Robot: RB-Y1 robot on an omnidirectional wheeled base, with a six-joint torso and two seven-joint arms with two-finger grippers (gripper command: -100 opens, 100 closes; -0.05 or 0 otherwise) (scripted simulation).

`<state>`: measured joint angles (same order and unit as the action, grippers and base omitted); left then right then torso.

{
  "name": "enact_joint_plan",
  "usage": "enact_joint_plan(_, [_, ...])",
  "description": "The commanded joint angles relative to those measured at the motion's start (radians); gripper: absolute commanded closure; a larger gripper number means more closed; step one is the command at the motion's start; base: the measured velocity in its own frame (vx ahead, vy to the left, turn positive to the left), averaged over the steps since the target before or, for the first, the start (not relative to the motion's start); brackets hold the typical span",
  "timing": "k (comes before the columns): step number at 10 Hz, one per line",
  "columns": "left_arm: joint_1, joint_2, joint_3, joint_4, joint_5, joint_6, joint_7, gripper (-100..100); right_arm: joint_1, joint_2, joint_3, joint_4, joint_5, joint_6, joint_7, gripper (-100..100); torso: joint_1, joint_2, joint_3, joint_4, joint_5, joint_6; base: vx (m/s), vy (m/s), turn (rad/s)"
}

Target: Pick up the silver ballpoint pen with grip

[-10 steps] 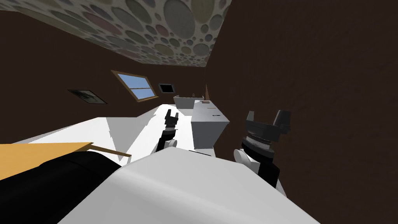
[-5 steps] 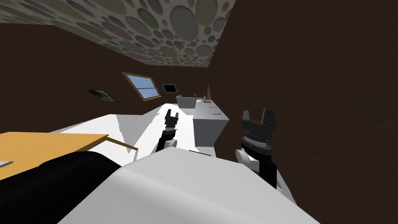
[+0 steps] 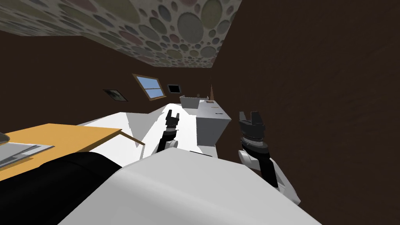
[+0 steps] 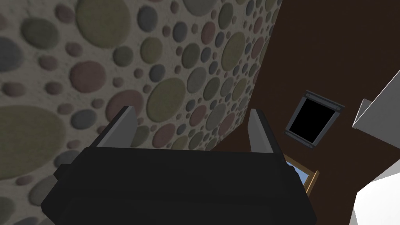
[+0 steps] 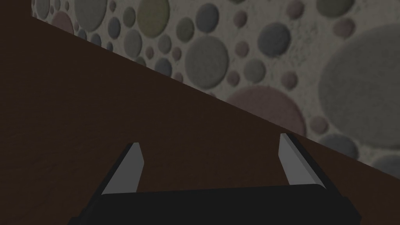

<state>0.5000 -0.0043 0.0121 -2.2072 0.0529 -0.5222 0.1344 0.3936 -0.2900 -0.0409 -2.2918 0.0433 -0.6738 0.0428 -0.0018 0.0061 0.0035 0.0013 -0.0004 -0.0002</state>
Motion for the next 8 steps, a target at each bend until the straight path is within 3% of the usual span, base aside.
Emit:
enact_joint_plan(1, [0.0, 0.0, 0.0, 0.0, 0.0, 0.0, 0.0, 0, -0.008, -0.031, -0.004, 0.013, 0.011, -0.005, 0.007, -100, 0.0, 0.0, 0.0, 0.0, 0.0, 0.0, -0.09, -0.011, 0.077])
enact_joint_plan(5, [0.0, 0.0, 0.0, 0.0, 0.0, 0.0, 0.0, 0, -0.026, -0.133, -0.004, 0.075, 0.068, -0.035, 0.038, -100, 0.001, 0.0, 0.0, 0.0, 0.0, 0.0, -0.09, 0.0, 0.113])
enact_joint_plan(6, [0.0, 0.0, 0.0, 0.0, 0.0, 0.0, 0.0, 0, -0.033, -0.169, -0.004, 0.112, 0.098, -0.052, 0.055, -100, 0.001, 0.0, 0.0, 0.0, 0.0, 0.001, -0.12, 0.008, 0.156])
enact_joint_plan(7, [0.0, 0.0, 0.0, 0.0, 0.0, 0.0, 0.0, 0, -0.033, -0.187, -0.004, 0.112, 0.098, -0.052, 0.055, -100, 0.001, 0.001, 0.001, 0.0, 0.0, 0.0, -0.097, 0.001, 0.085])
enact_joint_plan(8, [0.0, 0.0, 0.0, 0.0, 0.0, 0.0, 0.0, 0, -0.04, -0.224, -0.005, 0.152, 0.129, -0.07, 0.071, -100, 0.001, 0.0, 0.0, 0.0, 0.0, 0.001, -0.106, 0.014, 0.163])
